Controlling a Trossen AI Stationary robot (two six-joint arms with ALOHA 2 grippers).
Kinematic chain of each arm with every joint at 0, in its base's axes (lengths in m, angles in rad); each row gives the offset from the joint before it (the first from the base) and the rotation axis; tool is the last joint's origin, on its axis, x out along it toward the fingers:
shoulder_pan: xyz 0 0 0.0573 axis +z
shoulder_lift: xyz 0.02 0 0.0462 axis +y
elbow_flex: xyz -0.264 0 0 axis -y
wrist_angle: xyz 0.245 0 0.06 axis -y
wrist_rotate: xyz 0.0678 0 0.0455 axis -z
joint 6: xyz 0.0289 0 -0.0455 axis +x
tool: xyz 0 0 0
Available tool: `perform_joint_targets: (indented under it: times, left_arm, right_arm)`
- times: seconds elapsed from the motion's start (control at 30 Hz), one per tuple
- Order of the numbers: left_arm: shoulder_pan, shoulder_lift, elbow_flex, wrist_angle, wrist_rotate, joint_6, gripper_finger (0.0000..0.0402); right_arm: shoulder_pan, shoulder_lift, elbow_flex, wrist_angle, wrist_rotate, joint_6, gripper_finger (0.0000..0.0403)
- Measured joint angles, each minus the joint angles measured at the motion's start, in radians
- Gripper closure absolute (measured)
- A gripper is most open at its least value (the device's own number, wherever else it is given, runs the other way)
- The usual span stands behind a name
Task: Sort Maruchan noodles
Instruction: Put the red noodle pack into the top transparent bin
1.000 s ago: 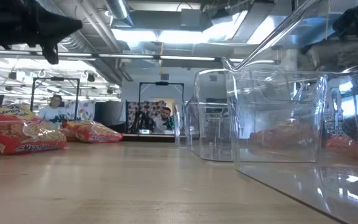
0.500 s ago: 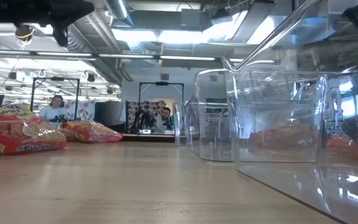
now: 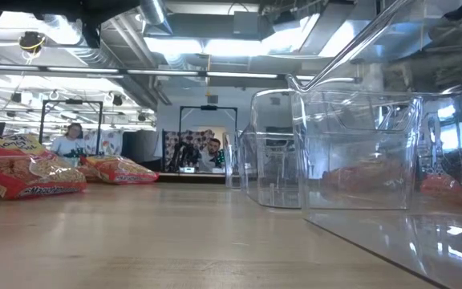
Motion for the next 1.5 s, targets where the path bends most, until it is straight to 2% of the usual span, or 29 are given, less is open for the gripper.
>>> perform_joint_targets:
  times: [0.3, 0.63, 0.8, 0.9, 1.0, 1.13, 1.2, 1.27, 1.5]
  left_arm:
    - [0.043, 0.015, 0.0, 0.042, 0.002, -0.002, 0.0385]
    - [0.152, 0.015, 0.0, 0.029, 0.135, -0.072, 0.0269]
    - [0.198, 0.054, 0.0, 0.015, 0.161, -0.099, 0.0222]
    - [0.208, 0.095, 0.0, 0.018, 0.132, -0.077, 0.0217]
    - [0.216, 0.138, 0.0, 0.012, 0.143, -0.087, 0.0218]
    - [0.221, 0.177, 0.0, -0.039, 0.168, -0.195, 0.0218]
    - [0.221, 0.179, 0.017, -0.112, 0.207, -0.266, 0.0218]
    - [0.22, 0.18, 0.066, -0.259, 0.239, -0.345, 0.0218]
    - [0.199, 0.198, 0.319, -0.925, 0.339, -0.71, 0.0219]
  right_arm:
    - [0.0, 0.0, 0.0, 0.001, 0.026, -0.018, 0.04]
    - [0.0, 0.0, 0.0, -0.001, 0.026, -0.016, 0.04]
    - [0.0, 0.0, 0.0, -0.001, 0.026, -0.015, 0.04]
    - [0.0, 0.0, 0.0, -0.001, 0.026, -0.015, 0.04]
    - [0.0, 0.0, 0.0, -0.002, 0.026, -0.014, 0.04]
    - [0.0, 0.0, 0.0, -0.002, 0.026, -0.014, 0.04]
    - [0.0, 0.0, 0.0, -0.002, 0.025, -0.015, 0.04]
    - [0.0, 0.0, 0.0, -0.003, 0.026, -0.015, 0.04]
    - [0.0, 0.001, 0.0, -0.005, 0.025, -0.015, 0.04]
